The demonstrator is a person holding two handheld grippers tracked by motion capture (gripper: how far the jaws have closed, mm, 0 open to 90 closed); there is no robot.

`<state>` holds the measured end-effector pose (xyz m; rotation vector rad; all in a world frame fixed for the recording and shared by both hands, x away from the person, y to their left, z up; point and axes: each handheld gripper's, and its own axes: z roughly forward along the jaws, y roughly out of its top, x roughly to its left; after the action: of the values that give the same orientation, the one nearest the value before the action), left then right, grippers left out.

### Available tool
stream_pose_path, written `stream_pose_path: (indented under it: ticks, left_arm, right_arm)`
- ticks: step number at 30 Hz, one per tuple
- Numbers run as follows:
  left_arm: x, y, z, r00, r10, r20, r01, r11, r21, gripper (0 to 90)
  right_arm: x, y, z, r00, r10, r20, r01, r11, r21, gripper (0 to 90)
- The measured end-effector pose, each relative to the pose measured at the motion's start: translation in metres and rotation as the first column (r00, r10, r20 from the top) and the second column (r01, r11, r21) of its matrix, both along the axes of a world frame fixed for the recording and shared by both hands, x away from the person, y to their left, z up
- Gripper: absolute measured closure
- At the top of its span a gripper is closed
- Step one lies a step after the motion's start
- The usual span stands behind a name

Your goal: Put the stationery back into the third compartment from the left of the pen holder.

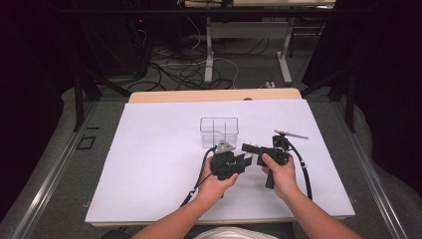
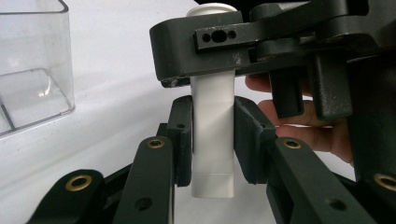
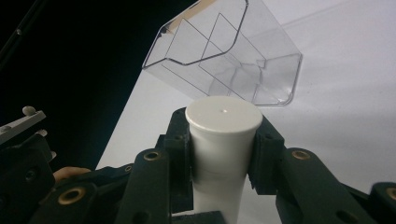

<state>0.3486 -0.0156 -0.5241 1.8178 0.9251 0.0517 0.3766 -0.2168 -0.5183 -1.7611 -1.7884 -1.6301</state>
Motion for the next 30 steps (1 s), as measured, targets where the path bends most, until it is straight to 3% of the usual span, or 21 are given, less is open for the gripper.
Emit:
stream_pose_path:
  ticks: [7, 10, 16, 24, 30]
  left_arm:
    - [0.001, 0.001, 0.000, 0.9999, -0.006, -0.011, 0.006, 1.0000, 0.007, 70.1]
    - [0.001, 0.001, 0.000, 0.9999, -0.002, -0.015, 0.002, 1.0000, 0.006, 68.9]
    - [0.001, 0.004, -0.002, 0.9998, 0.008, -0.018, -0.008, 0.9997, 0.024, 61.3]
    - [0.002, 0.020, -0.005, 0.9992, 0.029, -0.025, -0.028, 0.9981, 0.055, 48.1]
    - [0.007, 0.036, -0.004, 0.9973, 0.068, -0.030, -0.063, 0.9898, 0.128, 40.3]
  right_arm:
    - [0.001, 0.000, 0.000, 0.9998, -0.011, -0.019, 0.011, 0.9998, 0.013, 65.9]
    - [0.001, -0.001, -0.001, 0.9997, 0.009, -0.022, -0.009, 1.0000, 0.005, 66.0]
    - [0.001, -0.002, -0.001, 0.9997, 0.010, -0.021, -0.010, 0.9999, 0.013, 66.0]
    - [0.007, -0.005, -0.003, 0.9996, -0.027, -0.009, 0.027, 0.9996, 0.004, 66.0]
    - [0.009, -0.008, -0.003, 0.9994, -0.033, 0.007, 0.033, 0.9992, -0.023, 66.0]
